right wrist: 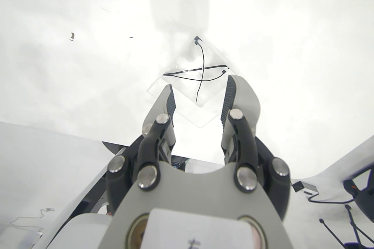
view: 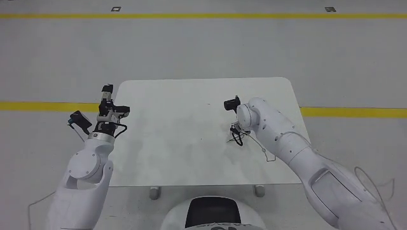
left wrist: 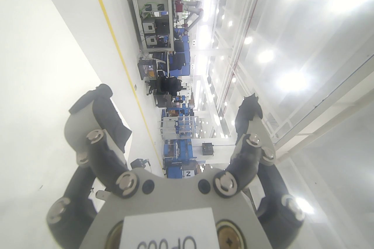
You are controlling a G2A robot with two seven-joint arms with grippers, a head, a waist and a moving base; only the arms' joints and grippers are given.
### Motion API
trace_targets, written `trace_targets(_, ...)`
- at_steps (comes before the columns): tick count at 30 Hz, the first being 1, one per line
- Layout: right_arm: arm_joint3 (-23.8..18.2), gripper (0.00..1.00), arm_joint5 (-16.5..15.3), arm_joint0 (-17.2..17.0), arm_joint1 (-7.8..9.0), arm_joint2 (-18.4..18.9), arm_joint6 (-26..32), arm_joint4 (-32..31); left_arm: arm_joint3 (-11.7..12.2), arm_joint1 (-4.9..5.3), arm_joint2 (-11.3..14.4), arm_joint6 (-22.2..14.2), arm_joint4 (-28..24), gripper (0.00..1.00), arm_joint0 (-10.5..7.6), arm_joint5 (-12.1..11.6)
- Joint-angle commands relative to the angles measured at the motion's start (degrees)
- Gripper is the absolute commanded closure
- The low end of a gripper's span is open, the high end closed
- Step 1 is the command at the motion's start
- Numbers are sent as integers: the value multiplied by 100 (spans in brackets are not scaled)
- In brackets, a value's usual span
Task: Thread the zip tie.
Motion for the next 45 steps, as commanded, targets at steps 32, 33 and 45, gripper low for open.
trace_targets(32, 1341, 76, -263, 180, -500, -228, -667, 233, 0, 0, 0, 0, 0, 0, 0, 0)
trace_targets(33, 1380, 76, -267, 187, -518, -234, -686, 236, 0, 0, 0, 0, 0, 0, 0, 0)
trace_targets(45, 1757, 92, -286, 264, -692, -291, -856, 237, 0, 0, 0, 0, 0, 0, 0, 0)
